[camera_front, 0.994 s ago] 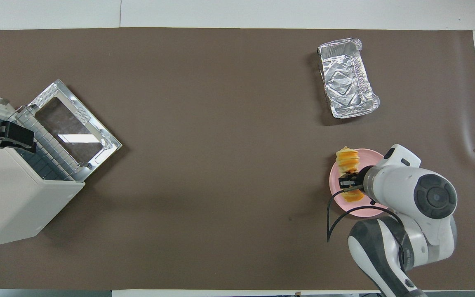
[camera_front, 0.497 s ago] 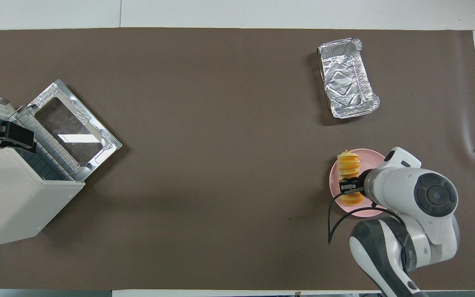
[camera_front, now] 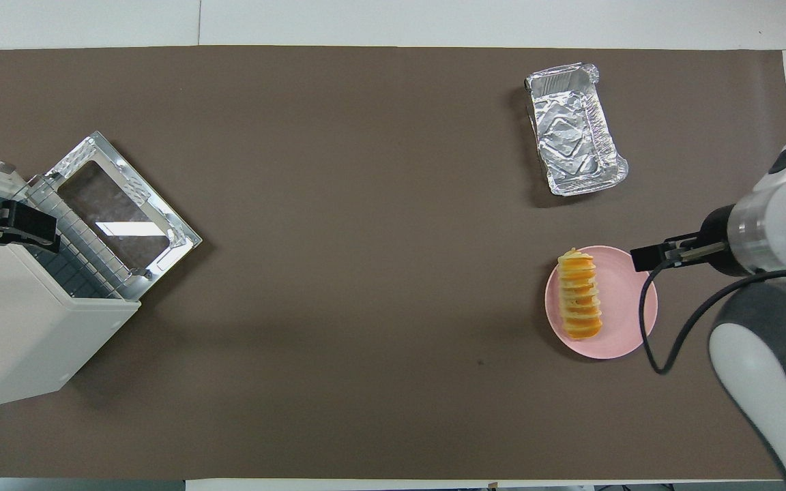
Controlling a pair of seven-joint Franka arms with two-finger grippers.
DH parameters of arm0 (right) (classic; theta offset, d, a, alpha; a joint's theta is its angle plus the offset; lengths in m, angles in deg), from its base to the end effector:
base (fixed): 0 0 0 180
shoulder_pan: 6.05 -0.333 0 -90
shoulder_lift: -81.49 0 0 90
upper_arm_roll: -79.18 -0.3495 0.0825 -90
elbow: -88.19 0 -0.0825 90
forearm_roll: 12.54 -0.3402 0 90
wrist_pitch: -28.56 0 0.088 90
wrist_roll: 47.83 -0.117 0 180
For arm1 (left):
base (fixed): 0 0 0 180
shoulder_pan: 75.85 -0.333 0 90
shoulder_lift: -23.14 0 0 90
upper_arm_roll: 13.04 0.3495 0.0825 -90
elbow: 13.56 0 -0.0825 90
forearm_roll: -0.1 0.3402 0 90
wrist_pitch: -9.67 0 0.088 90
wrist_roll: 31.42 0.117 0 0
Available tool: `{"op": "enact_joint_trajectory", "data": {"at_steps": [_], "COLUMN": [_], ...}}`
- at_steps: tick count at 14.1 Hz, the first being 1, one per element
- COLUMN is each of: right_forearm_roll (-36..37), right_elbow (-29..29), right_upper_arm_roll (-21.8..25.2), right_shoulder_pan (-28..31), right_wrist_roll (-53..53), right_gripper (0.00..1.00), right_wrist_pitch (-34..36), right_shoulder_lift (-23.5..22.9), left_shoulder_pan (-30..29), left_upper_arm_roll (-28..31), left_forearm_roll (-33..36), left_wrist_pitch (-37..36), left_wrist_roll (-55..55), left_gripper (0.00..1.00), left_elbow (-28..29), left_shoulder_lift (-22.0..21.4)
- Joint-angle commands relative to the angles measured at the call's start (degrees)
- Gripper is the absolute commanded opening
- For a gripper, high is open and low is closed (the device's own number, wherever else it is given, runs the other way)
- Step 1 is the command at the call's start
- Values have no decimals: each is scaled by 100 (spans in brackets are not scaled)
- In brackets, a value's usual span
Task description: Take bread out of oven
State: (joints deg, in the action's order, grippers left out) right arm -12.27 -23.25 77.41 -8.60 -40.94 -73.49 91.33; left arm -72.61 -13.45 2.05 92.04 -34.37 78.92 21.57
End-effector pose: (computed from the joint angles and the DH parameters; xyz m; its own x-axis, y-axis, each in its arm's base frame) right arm 0.4590 0.0354 0.5875 0.9808 0.1950 0.0065 0.1949 -0.9808 0.0108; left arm 0.4833 -0.0265 0.6330 0.9892 -0.0070 -0.1465 -0.0133 -0.9990 -0.0418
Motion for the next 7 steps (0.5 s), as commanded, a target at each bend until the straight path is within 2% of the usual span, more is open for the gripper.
{"op": "enact_joint_trajectory", "data": {"at_steps": [1, 3, 7], "right_forearm_roll": [-98, -54, -54], "right_elbow": [1639, 1985, 1819], "right_upper_arm_roll": [-17, -17, -25], "right_shoulder_pan": [202, 298, 360], "right_wrist_roll": [365, 366, 339], "right_gripper": [100, 100, 100], "right_wrist_pitch": [1228, 1538, 1574], "right_shoulder_lift": [-876, -992, -905], "left_shoulder_pan": [-69, -69, -69], "left_upper_arm_roll": [-20, -20, -20], "left_forearm_roll": [-82, -82, -73], "left_wrist_pitch": [-55, -55, -55], "left_wrist_roll": [66, 66, 66], "left_gripper": [100, 100, 100], "left_elbow": [68, 68, 68], "left_shoulder_lift": [-107, -107, -107]}}
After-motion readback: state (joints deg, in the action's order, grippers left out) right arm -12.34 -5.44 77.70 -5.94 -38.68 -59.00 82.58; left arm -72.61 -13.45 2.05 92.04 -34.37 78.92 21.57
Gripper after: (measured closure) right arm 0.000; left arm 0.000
